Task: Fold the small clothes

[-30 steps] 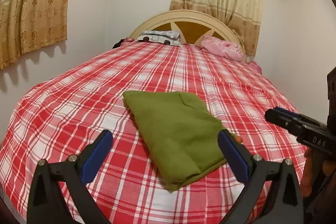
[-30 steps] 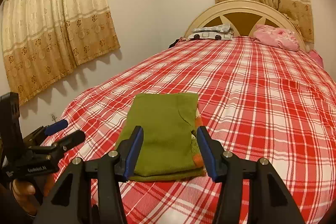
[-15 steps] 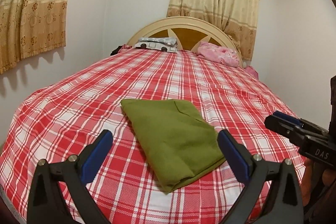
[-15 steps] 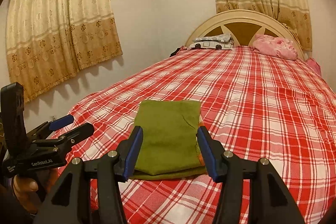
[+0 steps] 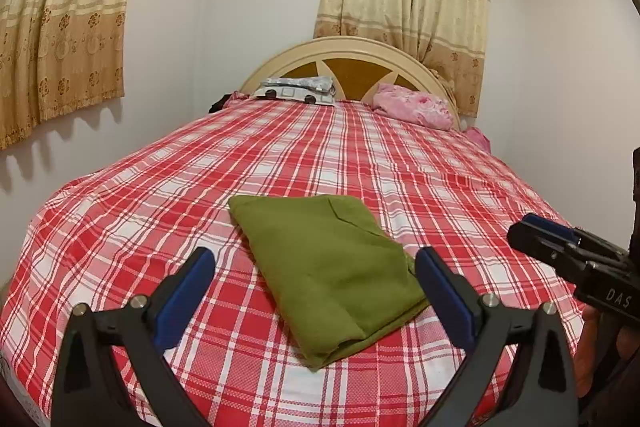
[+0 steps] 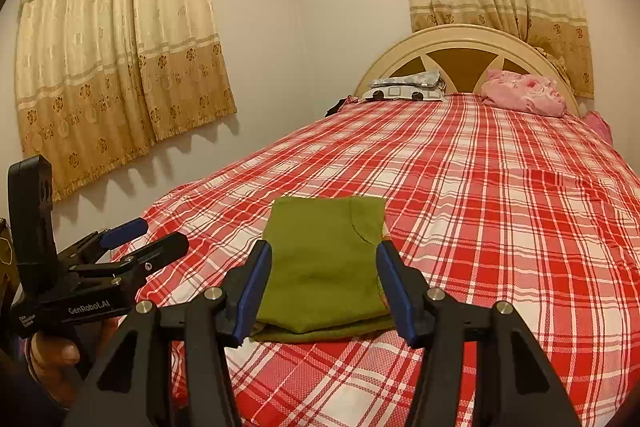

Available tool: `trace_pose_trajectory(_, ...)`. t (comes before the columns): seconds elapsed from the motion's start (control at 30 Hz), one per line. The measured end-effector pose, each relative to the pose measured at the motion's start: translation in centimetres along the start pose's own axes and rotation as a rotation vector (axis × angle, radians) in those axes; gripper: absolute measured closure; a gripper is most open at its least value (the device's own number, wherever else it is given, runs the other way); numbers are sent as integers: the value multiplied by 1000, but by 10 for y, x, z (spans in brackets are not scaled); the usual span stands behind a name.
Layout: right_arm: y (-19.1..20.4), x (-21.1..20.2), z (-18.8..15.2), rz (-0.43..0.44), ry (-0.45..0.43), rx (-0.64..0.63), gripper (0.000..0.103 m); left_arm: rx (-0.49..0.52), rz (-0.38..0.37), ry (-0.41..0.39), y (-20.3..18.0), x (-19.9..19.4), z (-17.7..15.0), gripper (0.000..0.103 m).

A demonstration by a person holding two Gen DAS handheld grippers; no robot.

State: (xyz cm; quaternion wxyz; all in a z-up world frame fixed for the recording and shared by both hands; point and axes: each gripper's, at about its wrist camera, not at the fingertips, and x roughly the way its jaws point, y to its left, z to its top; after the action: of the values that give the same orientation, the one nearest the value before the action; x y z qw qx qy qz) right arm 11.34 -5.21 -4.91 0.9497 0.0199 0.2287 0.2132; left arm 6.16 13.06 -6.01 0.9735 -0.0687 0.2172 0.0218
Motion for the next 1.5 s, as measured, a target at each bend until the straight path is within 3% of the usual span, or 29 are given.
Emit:
trace_pose_trajectory(0.6,3,-7,2,5,-24,7,47,7,12,4,-1,0,-2,0)
trace_pose_trajectory(1.0,7,-13,5,4,-63,13,47,45,64,-77,-4,-16,6,0)
trace_pose_trajectory(1.5,11,-12,0,8,-59,-3,46,56,74,-112,-1,-16,5,0)
